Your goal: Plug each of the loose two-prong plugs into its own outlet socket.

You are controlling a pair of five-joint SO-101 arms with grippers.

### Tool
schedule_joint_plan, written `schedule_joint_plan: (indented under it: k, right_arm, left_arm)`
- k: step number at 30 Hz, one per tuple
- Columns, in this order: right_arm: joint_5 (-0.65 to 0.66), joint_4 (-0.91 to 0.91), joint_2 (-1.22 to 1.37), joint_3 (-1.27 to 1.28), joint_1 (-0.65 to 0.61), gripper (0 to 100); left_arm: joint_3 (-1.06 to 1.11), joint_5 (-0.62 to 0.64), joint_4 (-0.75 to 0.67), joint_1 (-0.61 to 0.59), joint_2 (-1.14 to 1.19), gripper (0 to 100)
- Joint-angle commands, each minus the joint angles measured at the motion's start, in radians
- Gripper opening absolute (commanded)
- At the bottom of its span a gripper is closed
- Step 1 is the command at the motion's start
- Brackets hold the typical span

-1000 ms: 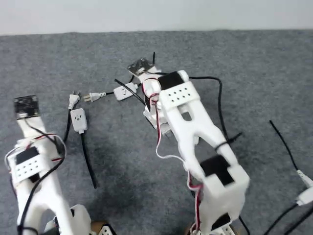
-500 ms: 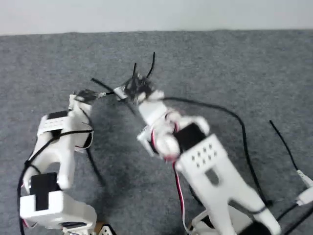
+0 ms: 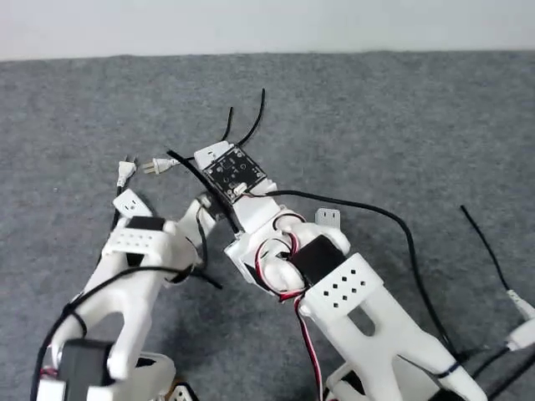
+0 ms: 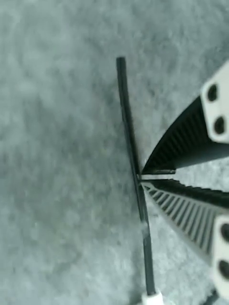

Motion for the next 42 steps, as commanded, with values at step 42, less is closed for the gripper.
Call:
schedule_joint_plan:
  k: [42]
  right_arm:
    - [-0.055,-0.245,0.308,-0.098,0.587,0.9]
  left_arm:
    - [0.189,0.184,-0.284,-0.040,-0.272,1]
